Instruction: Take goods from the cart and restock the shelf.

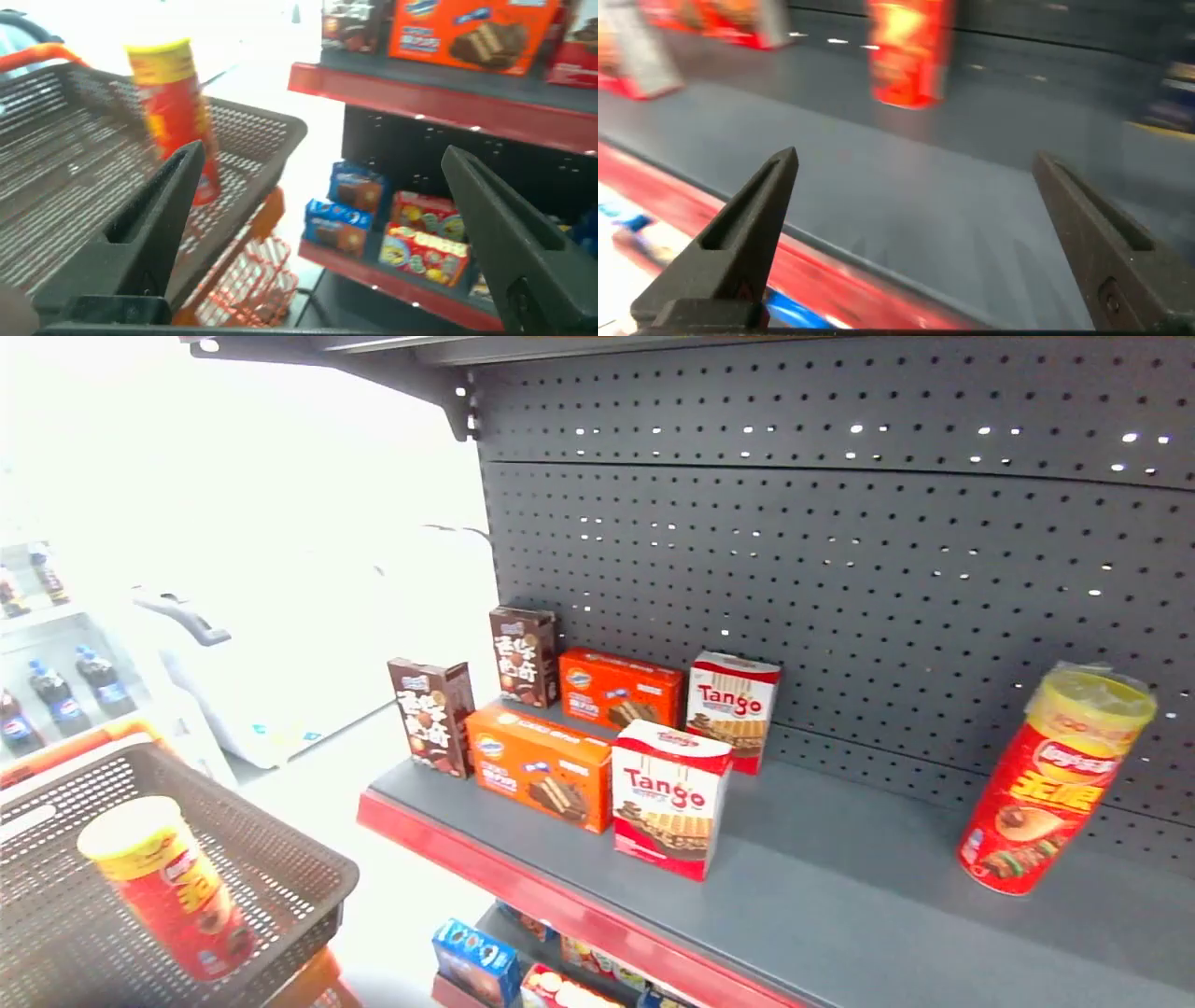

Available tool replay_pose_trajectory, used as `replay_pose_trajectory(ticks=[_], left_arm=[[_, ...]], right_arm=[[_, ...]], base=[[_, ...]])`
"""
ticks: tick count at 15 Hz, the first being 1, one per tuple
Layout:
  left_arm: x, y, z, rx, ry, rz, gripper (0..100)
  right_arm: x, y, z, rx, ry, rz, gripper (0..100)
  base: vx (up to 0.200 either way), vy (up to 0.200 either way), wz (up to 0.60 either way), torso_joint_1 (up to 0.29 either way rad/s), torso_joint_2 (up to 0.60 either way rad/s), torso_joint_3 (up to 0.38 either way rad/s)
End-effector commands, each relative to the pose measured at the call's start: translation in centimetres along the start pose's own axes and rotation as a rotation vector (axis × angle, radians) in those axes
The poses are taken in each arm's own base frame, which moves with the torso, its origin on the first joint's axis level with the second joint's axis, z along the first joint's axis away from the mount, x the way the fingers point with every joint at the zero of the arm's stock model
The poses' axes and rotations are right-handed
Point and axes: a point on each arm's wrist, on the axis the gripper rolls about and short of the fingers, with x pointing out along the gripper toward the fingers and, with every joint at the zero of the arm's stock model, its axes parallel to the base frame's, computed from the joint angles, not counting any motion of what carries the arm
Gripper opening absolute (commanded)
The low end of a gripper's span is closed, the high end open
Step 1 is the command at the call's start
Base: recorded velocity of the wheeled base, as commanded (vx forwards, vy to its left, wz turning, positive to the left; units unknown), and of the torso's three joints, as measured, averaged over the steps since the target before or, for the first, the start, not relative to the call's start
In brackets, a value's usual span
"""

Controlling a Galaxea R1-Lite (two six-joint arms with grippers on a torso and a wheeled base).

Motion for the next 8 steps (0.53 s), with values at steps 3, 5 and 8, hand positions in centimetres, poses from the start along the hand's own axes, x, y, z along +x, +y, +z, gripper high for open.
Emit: replay_pose_trajectory(ticks=[3,5,8], left_arm=[[0.0,0.0,0.0,0.001,0.0,0.0,100],[0.0,0.0,0.0,0.001,0.0,0.0,100],[0.0,0.0,0.0,0.005,0.0,0.0,100]], right_arm=[[0.01,0.0,0.0,0.002,0.002,0.001,100],[0.01,0.0,0.0,0.002,0.002,0.001,100],[0.01,0.0,0.0,0.003,0.002,0.001,100]], base=[[0.0,0.0,0.6,-0.001,0.0,-0.002],[0.0,0.0,0.6,0.002,0.0,0.005],[0.0,0.0,0.2,0.001,0.0,0.002]])
